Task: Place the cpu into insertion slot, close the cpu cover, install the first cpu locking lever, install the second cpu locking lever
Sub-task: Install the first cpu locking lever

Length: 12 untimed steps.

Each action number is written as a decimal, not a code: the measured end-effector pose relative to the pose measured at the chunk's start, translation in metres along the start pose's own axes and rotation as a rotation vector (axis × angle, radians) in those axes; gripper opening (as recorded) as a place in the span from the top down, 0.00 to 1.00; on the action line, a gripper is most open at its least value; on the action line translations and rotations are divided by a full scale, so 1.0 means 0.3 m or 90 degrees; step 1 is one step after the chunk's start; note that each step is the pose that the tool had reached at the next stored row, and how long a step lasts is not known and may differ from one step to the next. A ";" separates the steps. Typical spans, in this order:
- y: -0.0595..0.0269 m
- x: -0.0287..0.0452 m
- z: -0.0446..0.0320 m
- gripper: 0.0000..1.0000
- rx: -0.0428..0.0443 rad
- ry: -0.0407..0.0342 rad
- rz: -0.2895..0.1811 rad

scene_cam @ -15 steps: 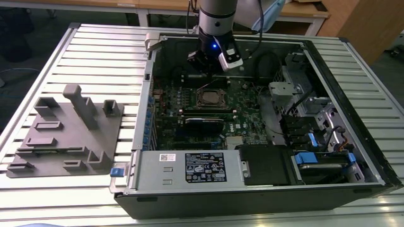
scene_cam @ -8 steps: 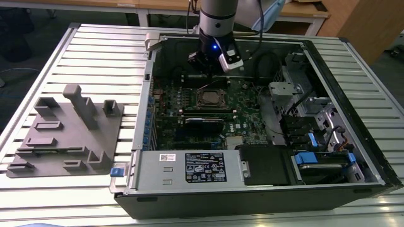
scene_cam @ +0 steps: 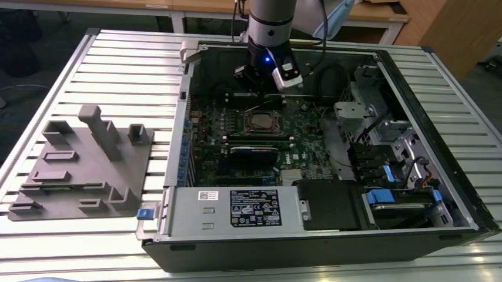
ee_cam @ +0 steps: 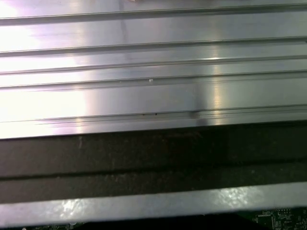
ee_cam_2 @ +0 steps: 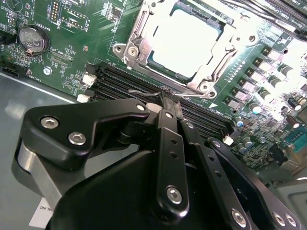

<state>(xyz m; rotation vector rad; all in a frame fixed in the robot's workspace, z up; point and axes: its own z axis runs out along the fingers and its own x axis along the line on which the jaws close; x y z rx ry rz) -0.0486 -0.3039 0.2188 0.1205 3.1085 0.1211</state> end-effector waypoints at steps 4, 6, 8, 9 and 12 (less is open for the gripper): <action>0.000 0.000 0.002 0.89 -0.0003 -0.0002 0.000; 0.000 0.000 0.004 0.89 -0.0002 -0.0001 0.000; 0.000 -0.002 0.008 0.89 -0.0001 -0.0001 0.000; 0.000 -0.003 0.010 0.89 -0.0001 -0.0001 0.000; 0.000 -0.010 0.015 0.89 -0.0001 -0.0001 0.001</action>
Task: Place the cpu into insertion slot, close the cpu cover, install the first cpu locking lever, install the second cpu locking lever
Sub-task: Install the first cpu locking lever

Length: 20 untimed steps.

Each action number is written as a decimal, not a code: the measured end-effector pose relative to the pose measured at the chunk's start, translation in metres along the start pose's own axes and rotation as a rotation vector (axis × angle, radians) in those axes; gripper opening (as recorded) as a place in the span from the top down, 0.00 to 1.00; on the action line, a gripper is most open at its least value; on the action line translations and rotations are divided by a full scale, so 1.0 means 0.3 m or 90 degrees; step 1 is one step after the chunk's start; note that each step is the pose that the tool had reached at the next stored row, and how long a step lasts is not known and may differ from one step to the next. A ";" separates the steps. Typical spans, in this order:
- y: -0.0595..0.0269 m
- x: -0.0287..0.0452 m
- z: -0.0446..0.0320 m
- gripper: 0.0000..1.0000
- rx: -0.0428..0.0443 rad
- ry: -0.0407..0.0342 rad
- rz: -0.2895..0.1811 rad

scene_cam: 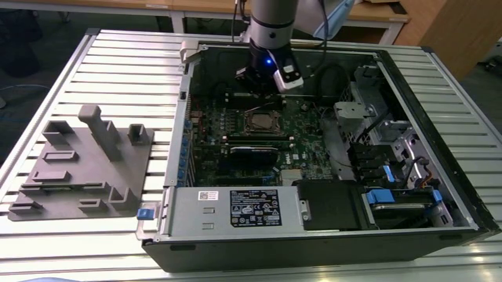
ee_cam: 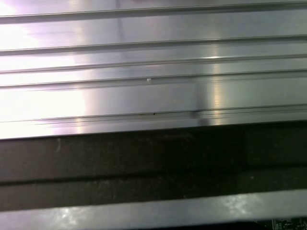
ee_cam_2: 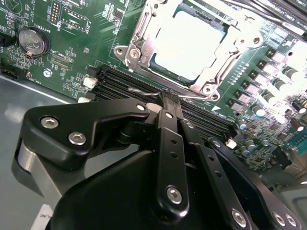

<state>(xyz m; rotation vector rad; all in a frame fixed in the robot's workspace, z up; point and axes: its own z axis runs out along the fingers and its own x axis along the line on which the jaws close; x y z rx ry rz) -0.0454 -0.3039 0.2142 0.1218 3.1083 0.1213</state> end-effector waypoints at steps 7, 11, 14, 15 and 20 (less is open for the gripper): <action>0.000 -0.007 0.006 0.89 -0.0001 -0.0001 0.000; -0.001 -0.009 0.017 0.89 0.0000 0.0000 0.000; -0.001 -0.009 0.020 0.89 0.0002 0.0001 0.000; -0.001 -0.009 0.020 0.89 0.0002 0.0001 0.000; -0.001 -0.009 0.024 0.89 0.0000 -0.0001 0.000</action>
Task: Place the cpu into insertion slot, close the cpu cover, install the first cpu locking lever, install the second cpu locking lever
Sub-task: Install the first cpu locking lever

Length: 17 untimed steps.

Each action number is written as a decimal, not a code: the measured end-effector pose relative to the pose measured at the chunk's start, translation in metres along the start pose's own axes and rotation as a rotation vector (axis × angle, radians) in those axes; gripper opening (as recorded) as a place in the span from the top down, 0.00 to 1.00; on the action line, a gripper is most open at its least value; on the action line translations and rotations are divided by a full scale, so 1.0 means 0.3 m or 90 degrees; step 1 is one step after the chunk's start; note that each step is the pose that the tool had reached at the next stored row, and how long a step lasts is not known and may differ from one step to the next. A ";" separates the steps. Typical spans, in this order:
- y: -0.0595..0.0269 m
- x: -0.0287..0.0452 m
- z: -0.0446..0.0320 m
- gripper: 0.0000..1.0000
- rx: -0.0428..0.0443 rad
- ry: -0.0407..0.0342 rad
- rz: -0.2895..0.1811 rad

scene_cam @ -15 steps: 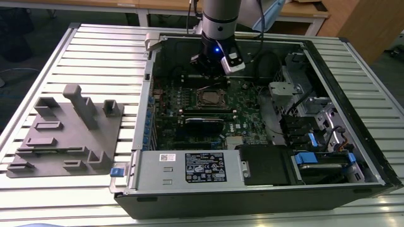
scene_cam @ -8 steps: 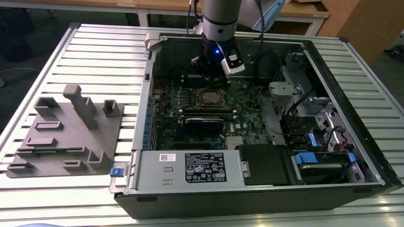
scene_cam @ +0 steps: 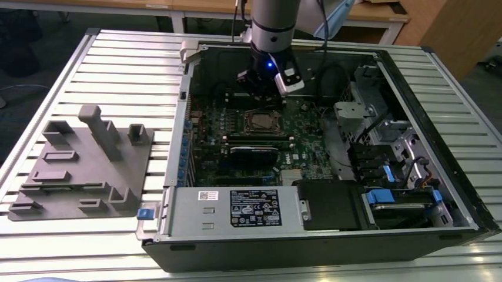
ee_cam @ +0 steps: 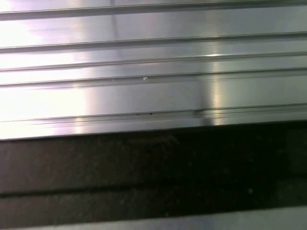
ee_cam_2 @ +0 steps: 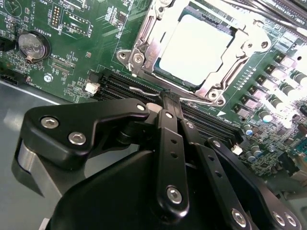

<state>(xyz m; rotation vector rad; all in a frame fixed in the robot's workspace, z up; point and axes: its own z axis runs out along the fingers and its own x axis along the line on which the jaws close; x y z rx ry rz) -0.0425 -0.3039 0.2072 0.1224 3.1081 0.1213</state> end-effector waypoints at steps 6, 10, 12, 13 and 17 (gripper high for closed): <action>-0.001 0.000 0.012 0.89 0.0018 -0.0003 0.000; 0.000 -0.004 0.016 0.89 0.0032 -0.0005 0.001; 0.004 -0.006 0.017 0.89 0.0050 -0.0007 0.003; 0.006 -0.008 0.017 0.89 0.0063 -0.0009 0.003; 0.011 -0.015 0.017 0.89 0.0115 -0.0014 0.004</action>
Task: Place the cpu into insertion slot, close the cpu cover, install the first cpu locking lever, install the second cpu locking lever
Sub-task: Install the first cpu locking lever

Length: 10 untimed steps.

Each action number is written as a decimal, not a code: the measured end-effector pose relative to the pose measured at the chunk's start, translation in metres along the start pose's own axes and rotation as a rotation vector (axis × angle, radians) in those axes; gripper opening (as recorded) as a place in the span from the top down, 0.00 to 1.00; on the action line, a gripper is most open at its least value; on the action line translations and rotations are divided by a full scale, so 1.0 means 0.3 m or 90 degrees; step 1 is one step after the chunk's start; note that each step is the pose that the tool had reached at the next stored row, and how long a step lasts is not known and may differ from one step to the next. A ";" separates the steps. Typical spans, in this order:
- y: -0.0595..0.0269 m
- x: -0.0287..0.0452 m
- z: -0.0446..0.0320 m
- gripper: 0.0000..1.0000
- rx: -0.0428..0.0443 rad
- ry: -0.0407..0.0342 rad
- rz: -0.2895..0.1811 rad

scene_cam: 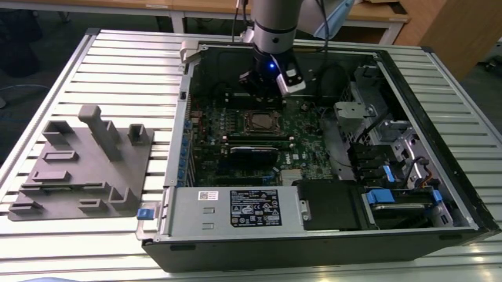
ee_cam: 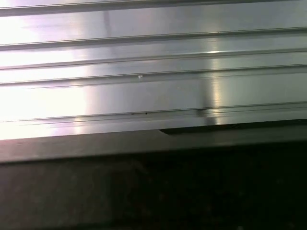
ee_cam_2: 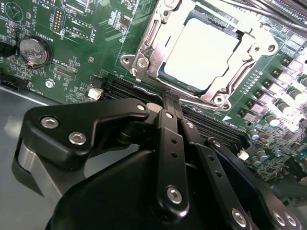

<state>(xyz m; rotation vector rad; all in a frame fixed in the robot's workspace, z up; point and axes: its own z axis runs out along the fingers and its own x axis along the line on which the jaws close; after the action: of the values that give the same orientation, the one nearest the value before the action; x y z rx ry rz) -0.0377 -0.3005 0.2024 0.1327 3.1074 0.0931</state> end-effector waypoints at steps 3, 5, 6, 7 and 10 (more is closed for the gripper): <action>0.004 -0.002 0.000 0.89 0.0041 -0.0003 0.000; 0.006 -0.002 0.000 0.89 0.0068 -0.0006 0.000; 0.008 -0.002 0.000 0.89 0.0087 -0.0007 0.000; 0.009 -0.002 0.001 0.89 0.0106 -0.0009 0.000; 0.010 -0.003 0.001 0.89 0.0195 -0.0017 0.000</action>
<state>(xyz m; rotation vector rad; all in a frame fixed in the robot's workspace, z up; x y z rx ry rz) -0.0367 -0.2975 0.2024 0.1326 3.1071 0.0453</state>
